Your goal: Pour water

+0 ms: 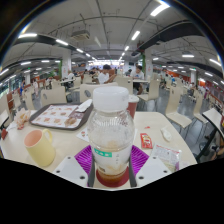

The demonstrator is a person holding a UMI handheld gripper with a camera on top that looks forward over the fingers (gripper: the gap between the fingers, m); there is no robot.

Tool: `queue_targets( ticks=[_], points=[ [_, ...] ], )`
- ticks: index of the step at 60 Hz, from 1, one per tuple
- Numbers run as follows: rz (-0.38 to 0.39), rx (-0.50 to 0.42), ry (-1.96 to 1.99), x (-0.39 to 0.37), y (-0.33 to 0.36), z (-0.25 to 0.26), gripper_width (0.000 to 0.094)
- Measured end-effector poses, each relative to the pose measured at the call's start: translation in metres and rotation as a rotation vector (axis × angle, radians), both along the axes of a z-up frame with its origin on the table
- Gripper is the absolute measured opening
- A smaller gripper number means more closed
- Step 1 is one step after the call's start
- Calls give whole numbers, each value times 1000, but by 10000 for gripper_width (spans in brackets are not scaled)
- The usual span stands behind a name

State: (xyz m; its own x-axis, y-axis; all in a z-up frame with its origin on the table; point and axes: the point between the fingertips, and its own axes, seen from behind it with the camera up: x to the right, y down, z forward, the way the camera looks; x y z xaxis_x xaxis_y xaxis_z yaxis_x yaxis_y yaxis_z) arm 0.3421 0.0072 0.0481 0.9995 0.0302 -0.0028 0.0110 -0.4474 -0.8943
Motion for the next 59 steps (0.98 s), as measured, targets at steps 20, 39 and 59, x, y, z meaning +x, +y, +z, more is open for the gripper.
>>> queue_targets(
  ticks=[20, 39, 59],
  points=[
    [-13, -106, 6, 8, -36, 10, 842],
    [-33, -216, -39, 2, -171, 71, 846],
    [-14, -184, -75, -7, -223, 102, 847]
  ],
)
